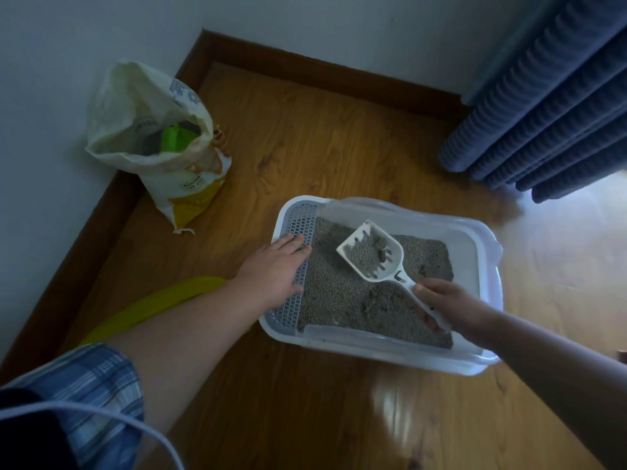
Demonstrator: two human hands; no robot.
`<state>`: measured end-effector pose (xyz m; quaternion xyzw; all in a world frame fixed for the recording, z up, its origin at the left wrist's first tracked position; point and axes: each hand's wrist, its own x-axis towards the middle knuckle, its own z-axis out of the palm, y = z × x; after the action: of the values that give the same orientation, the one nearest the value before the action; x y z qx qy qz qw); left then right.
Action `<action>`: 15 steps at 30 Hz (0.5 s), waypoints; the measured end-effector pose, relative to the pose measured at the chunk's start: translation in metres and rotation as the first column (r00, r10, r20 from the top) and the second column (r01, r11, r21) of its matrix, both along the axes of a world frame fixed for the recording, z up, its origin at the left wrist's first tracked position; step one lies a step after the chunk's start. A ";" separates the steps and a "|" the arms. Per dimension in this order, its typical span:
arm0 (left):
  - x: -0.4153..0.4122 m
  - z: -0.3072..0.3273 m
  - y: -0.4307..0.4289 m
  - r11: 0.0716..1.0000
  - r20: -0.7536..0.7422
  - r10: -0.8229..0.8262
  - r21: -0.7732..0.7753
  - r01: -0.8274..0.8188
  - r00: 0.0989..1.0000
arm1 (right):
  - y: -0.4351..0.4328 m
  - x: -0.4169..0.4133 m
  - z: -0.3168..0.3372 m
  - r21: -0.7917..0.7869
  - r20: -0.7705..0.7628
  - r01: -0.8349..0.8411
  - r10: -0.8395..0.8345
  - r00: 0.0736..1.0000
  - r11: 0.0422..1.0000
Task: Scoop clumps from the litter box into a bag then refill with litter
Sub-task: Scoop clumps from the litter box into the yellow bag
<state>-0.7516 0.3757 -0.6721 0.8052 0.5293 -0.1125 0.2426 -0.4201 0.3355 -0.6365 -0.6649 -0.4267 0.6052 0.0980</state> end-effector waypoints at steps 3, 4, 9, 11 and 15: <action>-0.002 -0.001 -0.002 1.000 0.000 -0.001 0.006 0.001 1.000 | -0.007 -0.005 0.003 0.012 -0.003 0.000 0.000 1.000 1.000; -0.003 -0.001 -0.003 1.000 0.004 0.001 0.007 -0.001 1.000 | -0.009 -0.007 0.002 0.024 -0.007 0.021 -0.021 1.000 0.999; -0.001 -0.005 -0.007 1.000 0.021 0.008 0.017 -0.008 1.000 | -0.008 -0.008 0.002 0.059 0.043 -0.016 0.013 0.999 0.998; 0.000 -0.007 -0.008 1.000 0.033 0.014 0.025 -0.015 0.999 | -0.007 -0.008 0.005 0.071 0.045 -0.020 0.017 0.999 0.997; 0.000 -0.009 -0.009 0.999 0.037 0.011 0.045 -0.013 0.999 | -0.010 -0.008 0.010 0.079 0.026 0.009 -0.011 1.000 0.997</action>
<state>-0.7517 0.3664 -0.6806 0.8092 0.5321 -0.0840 0.2345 -0.4278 0.3260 -0.6269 -0.6706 -0.4484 0.5784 0.1214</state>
